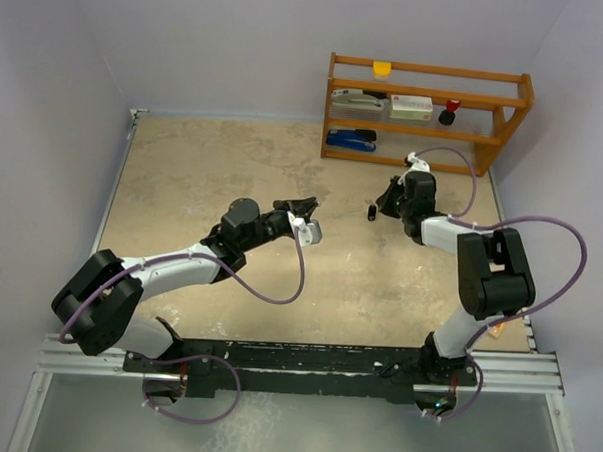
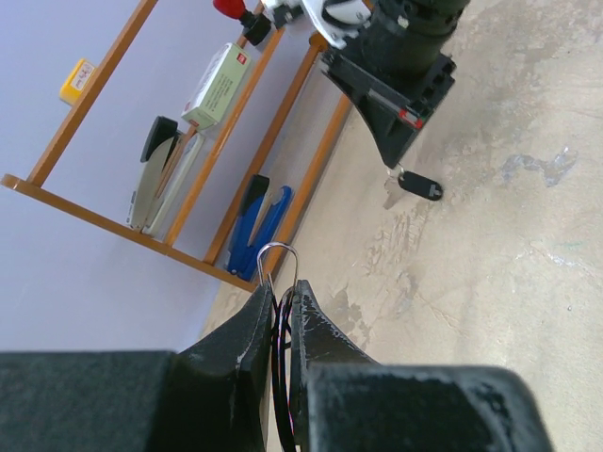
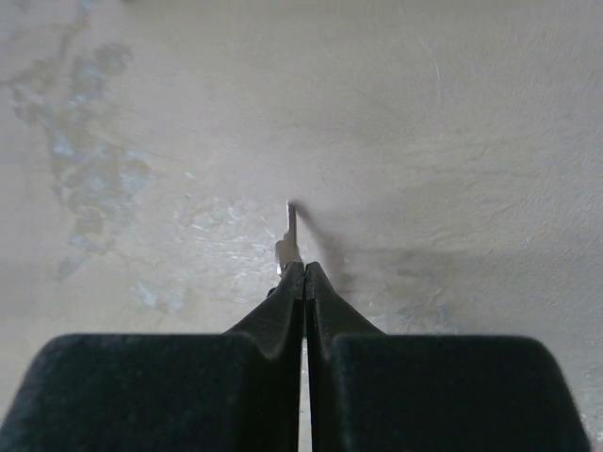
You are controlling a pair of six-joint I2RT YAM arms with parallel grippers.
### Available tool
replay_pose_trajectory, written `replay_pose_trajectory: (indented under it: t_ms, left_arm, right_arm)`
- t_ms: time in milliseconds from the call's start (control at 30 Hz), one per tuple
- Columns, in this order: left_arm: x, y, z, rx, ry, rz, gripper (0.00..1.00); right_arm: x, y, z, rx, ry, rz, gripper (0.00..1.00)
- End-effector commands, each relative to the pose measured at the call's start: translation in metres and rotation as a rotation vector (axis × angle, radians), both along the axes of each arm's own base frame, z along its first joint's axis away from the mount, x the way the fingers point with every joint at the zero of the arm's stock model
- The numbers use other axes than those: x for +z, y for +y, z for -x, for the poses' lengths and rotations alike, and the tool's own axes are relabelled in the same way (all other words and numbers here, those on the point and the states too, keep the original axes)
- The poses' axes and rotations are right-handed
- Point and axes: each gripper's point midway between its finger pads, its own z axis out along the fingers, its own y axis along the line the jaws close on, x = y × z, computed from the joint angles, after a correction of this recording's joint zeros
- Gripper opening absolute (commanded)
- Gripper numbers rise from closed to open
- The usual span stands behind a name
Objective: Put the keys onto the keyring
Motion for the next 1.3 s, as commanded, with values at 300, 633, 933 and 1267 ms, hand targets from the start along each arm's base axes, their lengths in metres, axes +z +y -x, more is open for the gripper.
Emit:
replay_pose_trajectory:
  t_ms: [300,633,933,1267]
  left_arm:
    - [0.027,-0.002,-0.006,-0.008,-0.165,-0.003,0.0]
    - [0.033,-0.011,-0.015,-0.021,-0.216,-0.052,0.0]
    - [0.044,-0.023,-0.021,-0.06,-0.255,-0.08,0.0]
    - [0.046,-0.032,-0.024,-0.09,-0.298,-0.1,0.0]
  right_arm:
    - [0.122,-0.001,-0.002,0.055,-0.398,0.012,0.0]
    - [0.189,0.013,0.031,0.176,-0.563,-0.009,0.0]
    - [0.227,0.039,0.063,0.331,-0.613,-0.105,0.0]
    - [0.255,0.087,0.085,0.449,-0.592,-0.138,0.0]
